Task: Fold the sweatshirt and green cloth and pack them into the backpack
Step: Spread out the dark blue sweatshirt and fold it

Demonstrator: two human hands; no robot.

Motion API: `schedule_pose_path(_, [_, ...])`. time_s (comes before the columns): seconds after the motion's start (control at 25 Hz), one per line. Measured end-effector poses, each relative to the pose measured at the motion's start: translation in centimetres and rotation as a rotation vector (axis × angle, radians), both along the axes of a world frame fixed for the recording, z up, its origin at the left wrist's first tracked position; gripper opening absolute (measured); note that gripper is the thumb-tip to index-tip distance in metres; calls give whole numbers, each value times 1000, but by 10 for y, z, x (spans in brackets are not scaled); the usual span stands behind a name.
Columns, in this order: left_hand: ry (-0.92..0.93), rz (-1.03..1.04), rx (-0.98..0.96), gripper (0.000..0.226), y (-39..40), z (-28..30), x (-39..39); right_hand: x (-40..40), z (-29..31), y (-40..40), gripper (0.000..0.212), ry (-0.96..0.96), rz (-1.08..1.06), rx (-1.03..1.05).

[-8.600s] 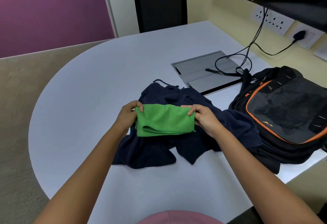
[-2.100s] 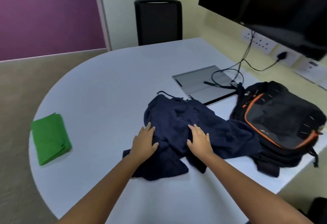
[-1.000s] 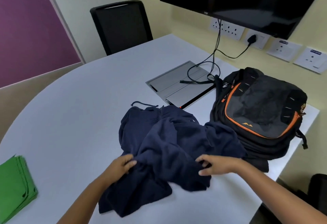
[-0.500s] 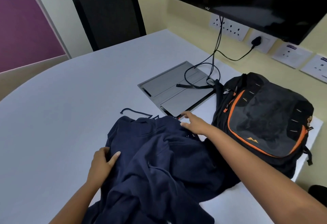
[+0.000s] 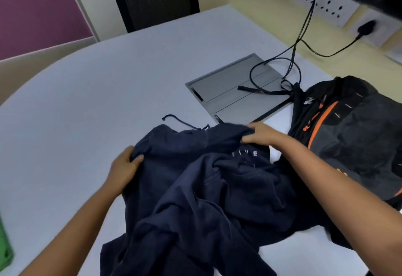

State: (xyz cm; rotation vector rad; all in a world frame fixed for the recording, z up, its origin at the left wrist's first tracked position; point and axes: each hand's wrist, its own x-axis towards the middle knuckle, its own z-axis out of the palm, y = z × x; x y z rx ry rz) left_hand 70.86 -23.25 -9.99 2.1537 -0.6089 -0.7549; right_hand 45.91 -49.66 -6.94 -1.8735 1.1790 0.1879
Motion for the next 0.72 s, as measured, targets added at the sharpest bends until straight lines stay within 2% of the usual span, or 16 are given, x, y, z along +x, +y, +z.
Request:
schedule_pose_path(0.08, [-200,40,-78,27,-11,51,15,7,52,-6,11,-180,-76,-218])
schedule_pose_path(0.16, [-339,102,-260,26,-21,113,25,13,118,-12,12,-342,-115,-450])
schedule_pose_path(0.28, [-607,133,-576,18,-14,208,22,5,224,-7,34,-495,-154,-852])
schedule_pose_path(0.4, [-831,106,-635,22,9,252,1,-30,274,17,36,-568,-159,-1137])
schedule_pose_path(0.48, [-905,8,-521,15,29,221,-13,-53,243,41,23,-593,-101,-1218])
schedule_pose_path(0.52, [-880,-47,-420,11,43,190,-22,-67,209,58,16,-554,-4,-1229])
schedule_pose_path(0.56, [-815,-106,-294,15,58,149,-29,-83,167,74,12,-466,146,-1210])
schedule_pose_path(0.64, [-611,-294,-1,26,96,61,-42,-119,68,111,18,-158,427,-967])
schedule_pose_path(0.68, [-526,-410,157,24,115,24,-51,-139,26,132,28,3,455,-748])
schedule_pose_path(0.72, [-485,-514,286,18,132,-6,-58,-155,-4,150,36,84,412,-585])
